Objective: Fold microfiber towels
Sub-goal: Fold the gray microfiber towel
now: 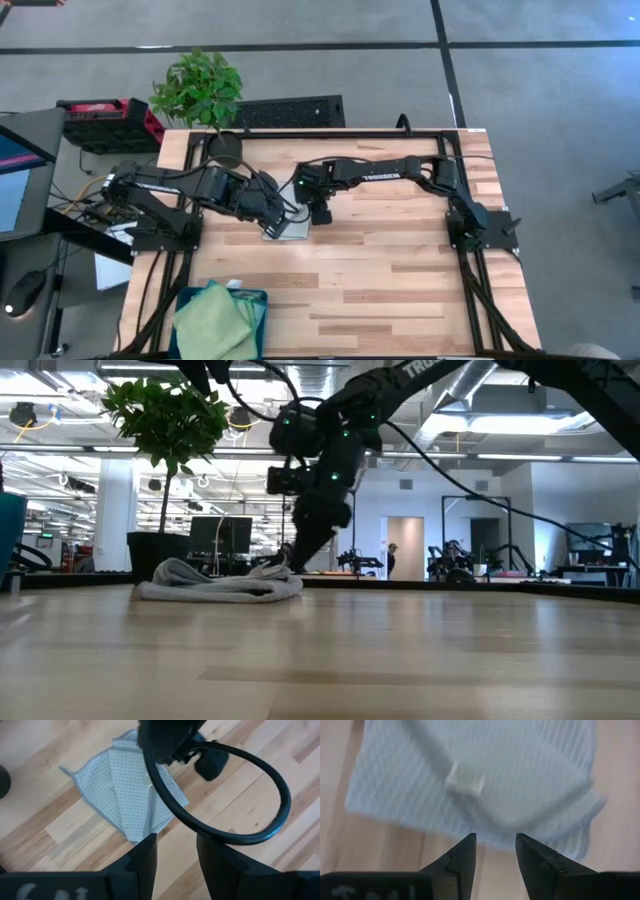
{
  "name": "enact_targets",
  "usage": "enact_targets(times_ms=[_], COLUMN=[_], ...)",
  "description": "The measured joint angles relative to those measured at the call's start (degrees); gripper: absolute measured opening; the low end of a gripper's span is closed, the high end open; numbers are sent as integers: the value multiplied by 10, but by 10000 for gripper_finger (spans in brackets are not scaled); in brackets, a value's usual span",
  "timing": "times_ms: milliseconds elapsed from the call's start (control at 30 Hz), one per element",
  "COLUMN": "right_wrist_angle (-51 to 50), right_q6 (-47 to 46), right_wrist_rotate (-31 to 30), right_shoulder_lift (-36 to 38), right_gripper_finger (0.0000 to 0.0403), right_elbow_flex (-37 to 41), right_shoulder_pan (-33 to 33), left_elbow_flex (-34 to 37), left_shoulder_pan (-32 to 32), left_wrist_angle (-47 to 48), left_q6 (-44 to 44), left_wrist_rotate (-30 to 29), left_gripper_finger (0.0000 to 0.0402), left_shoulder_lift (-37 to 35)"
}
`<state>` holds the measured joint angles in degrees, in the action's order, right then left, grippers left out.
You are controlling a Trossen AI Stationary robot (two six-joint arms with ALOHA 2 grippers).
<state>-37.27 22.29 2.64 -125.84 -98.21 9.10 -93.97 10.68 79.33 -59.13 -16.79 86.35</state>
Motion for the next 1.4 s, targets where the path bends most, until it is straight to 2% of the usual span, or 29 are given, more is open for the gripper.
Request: enact_targets(times_ms=[200,367,1167,1300,1400], right_wrist_angle=[-19,5,233,229,191], right_q6=[1,18,22,22,21], right_wrist_rotate=[-1,-1,1,1,0], right_shoulder_lift=[-12,-23,-28,-27,-12], right_gripper_finger=[161,164,162,162,162], right_elbow_flex=[2,1,0,0,0], right_shoulder_pan=[1,0,12,12,12], left_elbow_flex=[0,0,0,0,0], left_shoulder_pan=[0,0,0,0,0], left_wrist_angle=[7,8,10,10,11], left_q6=[-1,-1,-1,-1,-1], left_wrist_rotate=[0,0,-2,-2,-2], left_gripper_finger=[131,131,131,131,131], left_shoulder_lift=[0,0,0,0,0])
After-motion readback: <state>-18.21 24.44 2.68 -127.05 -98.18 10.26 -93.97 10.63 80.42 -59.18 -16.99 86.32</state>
